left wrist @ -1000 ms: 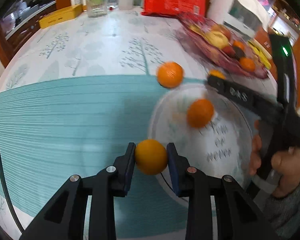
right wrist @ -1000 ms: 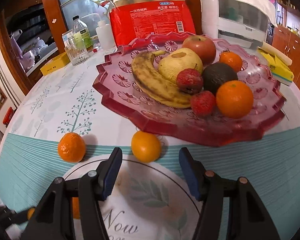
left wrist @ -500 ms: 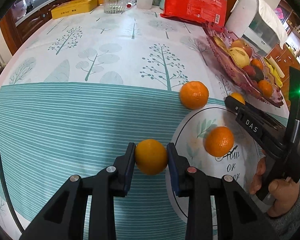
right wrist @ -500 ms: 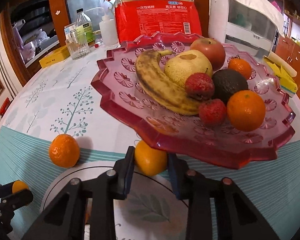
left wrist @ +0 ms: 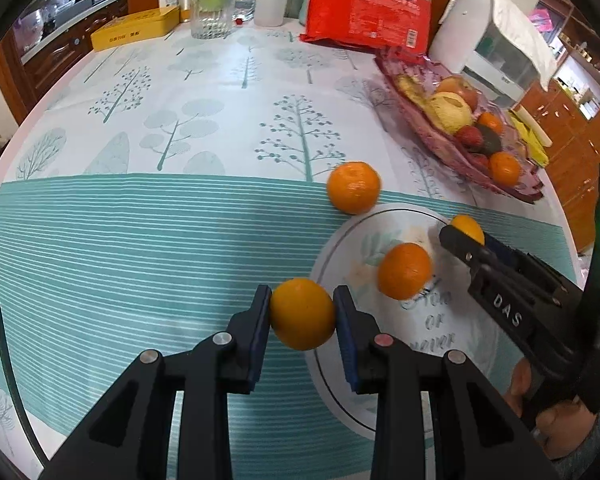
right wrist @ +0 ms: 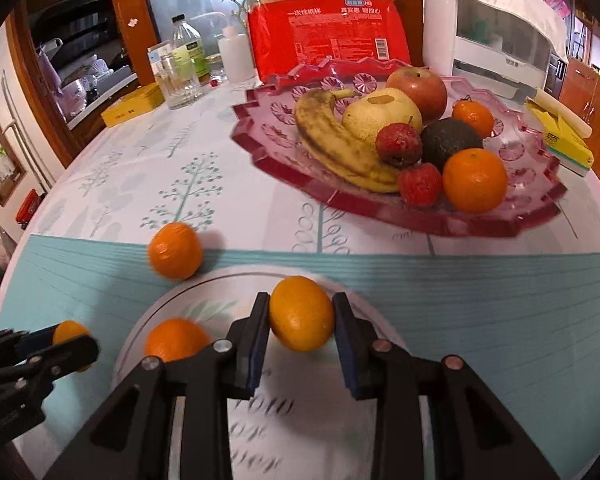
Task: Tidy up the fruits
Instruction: 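Carry oranges into the pink bowl and open both tools, then withdraw both tools from the bowl back toward the placemat, then grasp an orange with the left tool while the right tool grasps the last orange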
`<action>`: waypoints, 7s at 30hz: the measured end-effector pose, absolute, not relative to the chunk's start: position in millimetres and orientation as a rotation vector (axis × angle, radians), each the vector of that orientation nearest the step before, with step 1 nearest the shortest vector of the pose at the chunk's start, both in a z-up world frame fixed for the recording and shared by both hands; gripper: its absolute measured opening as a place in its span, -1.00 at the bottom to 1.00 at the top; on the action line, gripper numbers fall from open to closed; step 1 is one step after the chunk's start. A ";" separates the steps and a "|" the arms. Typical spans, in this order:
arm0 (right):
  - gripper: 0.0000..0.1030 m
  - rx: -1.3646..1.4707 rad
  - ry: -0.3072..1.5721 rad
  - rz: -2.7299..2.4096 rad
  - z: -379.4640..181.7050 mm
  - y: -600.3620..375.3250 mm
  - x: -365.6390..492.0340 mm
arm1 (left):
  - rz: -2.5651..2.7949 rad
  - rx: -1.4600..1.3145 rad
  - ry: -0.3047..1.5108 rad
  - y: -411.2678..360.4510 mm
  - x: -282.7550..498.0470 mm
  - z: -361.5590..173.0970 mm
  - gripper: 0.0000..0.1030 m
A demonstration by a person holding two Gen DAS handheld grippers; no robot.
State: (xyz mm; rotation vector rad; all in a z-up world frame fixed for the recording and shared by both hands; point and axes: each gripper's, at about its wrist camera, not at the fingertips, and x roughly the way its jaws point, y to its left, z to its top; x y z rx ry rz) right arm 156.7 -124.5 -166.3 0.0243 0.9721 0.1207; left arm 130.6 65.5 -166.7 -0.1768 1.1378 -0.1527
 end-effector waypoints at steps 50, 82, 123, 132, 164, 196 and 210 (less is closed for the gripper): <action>-0.38 -0.018 0.926 0.077 -44.7 -229.3 301.4 | -0.248 0.035 1.016 -84.5 326.9 -61.2 -0.42; 0.02 0.060 1.003 0.122 -97.8 -240.5 310.5 | -0.160 0.064 1.062 -73.8 319.3 -97.7 0.32; 0.43 0.039 0.784 0.063 38.0 -189.1 170.9 | -0.099 -0.036 0.855 22.5 159.8 48.6 0.91; 0.57 0.027 0.775 0.054 43.7 -130.1 145.0 | -0.111 -0.034 0.860 93.4 160.6 50.2 0.98; 0.16 0.126 1.152 0.049 -162.1 -82.2 146.9 | -0.630 0.246 1.154 29.5 252.0 -160.1 0.78; -0.28 0.196 1.089 0.128 -150.7 -95.6 136.8 | -0.615 0.152 1.159 25.8 235.1 -160.5 -0.24; -0.28 0.186 1.010 0.129 -92.1 -114.5 120.3 | -0.570 0.056 1.034 37.7 194.4 -65.4 -0.24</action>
